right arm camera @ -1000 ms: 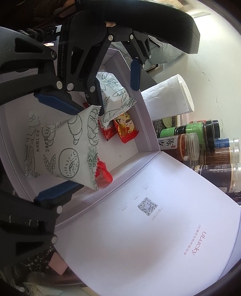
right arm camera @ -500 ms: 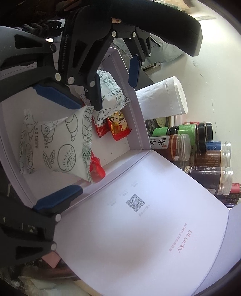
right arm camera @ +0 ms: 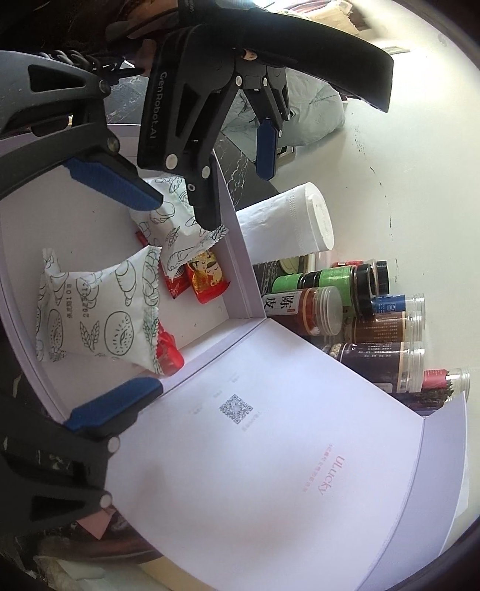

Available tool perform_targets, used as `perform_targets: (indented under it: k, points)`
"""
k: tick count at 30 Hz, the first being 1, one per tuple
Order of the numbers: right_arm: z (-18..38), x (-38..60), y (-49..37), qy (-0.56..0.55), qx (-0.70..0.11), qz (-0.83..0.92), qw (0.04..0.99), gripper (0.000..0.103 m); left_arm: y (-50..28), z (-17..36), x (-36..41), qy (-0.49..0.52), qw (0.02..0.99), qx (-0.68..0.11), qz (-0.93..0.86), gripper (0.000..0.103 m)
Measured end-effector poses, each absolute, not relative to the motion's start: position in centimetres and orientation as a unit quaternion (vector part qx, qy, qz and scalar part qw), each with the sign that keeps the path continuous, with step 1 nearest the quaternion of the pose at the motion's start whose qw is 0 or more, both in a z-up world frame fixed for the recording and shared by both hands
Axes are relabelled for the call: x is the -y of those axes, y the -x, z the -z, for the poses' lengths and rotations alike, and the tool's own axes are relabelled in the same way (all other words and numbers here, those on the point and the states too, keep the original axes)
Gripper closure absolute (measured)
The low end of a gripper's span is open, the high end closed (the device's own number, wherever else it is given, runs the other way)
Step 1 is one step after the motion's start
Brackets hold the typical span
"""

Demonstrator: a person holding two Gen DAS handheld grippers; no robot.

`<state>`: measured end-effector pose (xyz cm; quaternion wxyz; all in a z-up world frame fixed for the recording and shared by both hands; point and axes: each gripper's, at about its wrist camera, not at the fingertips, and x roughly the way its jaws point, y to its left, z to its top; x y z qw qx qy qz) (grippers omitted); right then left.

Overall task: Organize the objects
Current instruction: 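Withdraw both open tools from the box toward the snack packets on the table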

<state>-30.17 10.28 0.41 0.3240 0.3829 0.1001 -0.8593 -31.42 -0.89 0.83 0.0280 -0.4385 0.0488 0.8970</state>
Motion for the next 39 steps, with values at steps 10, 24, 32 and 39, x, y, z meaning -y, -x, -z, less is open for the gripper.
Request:
perform_targets:
  k: [10, 24, 32, 39]
  points:
    - [-3.0, -10.9, 29.4, -0.369, -0.096, 0.878, 0.290, 0.011, 29.8, -2.7, 2.9, 0.410, -0.006, -0.039, -0.911, 0.013]
    - [-6.6, -11.8, 26.0, -0.363, -0.077, 0.898, 0.237, 0.011, 24.8, -7.2, 3.0, 0.367, -0.051, -0.044, -0.928, 0.010]
    - [-8.5, -11.7, 20.7, -0.339, -0.098, 0.905, 0.236, 0.011, 20.2, -8.4, 3.2, 0.368, -0.055, -0.026, -0.928, 0.009]
    - [-9.0, -11.9, 16.8, -0.330, -0.095, 0.909, 0.236, 0.011, 16.8, -8.8, 3.0, 0.368, -0.054, -0.025, -0.928, 0.009]
